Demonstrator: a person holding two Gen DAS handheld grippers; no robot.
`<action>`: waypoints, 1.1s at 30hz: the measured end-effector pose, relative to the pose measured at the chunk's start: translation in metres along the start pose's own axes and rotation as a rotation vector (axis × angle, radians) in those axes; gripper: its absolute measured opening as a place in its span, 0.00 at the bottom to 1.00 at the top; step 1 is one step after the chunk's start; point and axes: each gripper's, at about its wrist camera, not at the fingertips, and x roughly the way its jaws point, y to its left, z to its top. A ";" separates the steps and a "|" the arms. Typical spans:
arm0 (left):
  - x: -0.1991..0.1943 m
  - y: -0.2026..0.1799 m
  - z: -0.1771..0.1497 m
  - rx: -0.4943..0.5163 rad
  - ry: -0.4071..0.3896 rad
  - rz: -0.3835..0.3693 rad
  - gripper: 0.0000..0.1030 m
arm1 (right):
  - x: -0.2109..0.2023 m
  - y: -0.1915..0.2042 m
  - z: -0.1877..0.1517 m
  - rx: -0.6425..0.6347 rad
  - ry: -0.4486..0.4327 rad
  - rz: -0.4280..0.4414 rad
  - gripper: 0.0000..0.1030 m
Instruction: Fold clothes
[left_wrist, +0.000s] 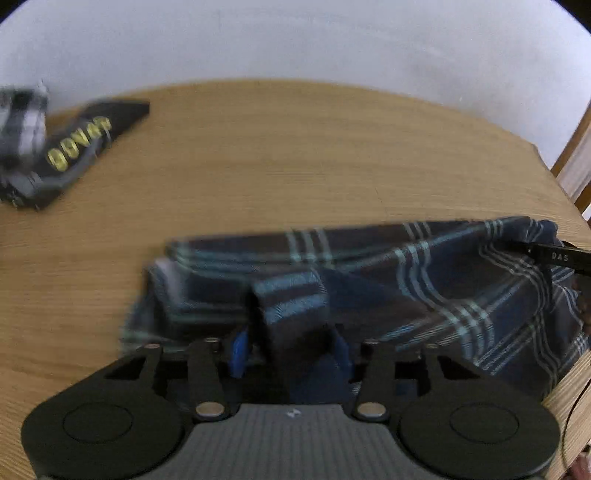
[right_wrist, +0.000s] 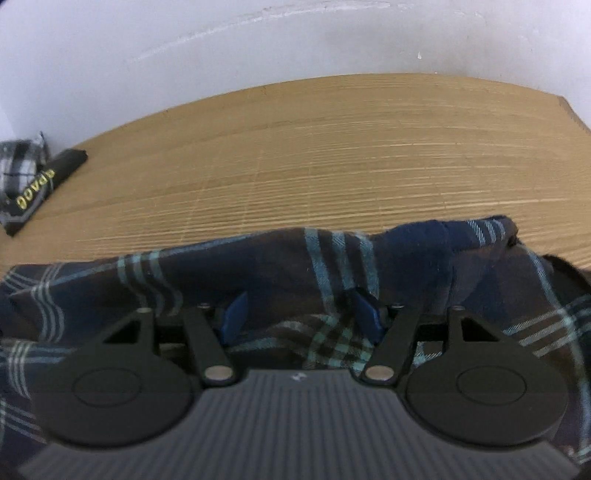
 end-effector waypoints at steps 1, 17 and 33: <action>-0.008 0.004 0.000 0.020 -0.011 0.004 0.49 | -0.002 0.002 0.001 -0.013 0.007 -0.014 0.63; 0.011 0.004 -0.007 0.041 0.027 -0.121 0.61 | -0.013 0.113 0.032 -0.412 0.021 0.267 0.63; -0.004 0.030 -0.032 -0.049 -0.024 -0.126 0.16 | 0.003 0.134 0.027 -0.429 0.119 0.521 0.11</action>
